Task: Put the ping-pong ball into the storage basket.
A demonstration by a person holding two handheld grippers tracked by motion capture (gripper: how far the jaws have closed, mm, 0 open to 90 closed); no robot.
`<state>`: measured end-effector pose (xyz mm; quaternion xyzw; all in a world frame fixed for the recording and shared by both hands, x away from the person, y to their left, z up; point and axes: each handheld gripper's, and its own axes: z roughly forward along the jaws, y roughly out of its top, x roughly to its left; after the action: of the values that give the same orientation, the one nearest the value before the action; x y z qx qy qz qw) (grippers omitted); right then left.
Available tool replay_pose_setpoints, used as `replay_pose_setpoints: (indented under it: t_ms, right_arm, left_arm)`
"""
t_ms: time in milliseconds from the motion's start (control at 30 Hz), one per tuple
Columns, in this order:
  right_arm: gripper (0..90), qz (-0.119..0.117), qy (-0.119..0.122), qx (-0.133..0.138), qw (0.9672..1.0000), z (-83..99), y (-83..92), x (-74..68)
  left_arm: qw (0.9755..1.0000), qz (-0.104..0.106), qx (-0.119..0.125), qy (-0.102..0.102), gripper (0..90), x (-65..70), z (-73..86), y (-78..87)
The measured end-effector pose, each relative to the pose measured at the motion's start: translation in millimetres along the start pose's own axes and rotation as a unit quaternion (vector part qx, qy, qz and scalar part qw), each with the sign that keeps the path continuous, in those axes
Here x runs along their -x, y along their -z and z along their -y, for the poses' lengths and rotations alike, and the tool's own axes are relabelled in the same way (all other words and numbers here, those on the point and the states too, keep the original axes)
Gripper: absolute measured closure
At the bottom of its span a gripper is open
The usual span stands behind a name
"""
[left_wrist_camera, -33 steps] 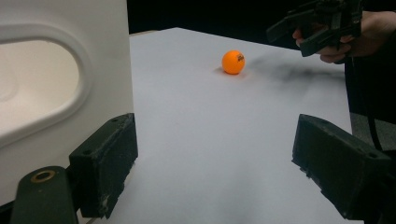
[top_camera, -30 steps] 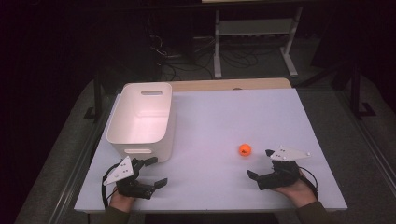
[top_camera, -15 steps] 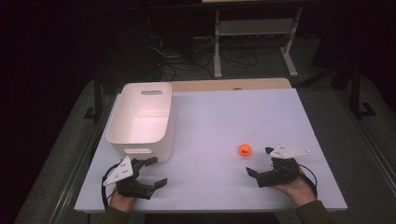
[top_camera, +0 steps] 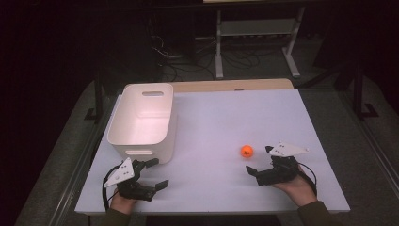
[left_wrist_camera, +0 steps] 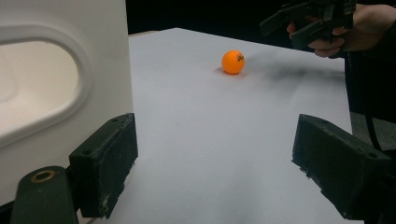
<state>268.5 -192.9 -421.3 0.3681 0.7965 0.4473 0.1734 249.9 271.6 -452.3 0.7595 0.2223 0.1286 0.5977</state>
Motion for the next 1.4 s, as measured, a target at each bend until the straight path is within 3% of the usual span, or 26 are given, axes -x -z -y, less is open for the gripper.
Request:
replay_pose_setpoints:
  t_ms: [1400]
  right_arm:
    - [0.0,-0.001,-0.014,-0.009,0.9999,-13.3,-15.8,10.5]
  left_arm:
    - [1.0000,-0.001,0.004,0.002,14.0,-0.3,0.3,0.7]
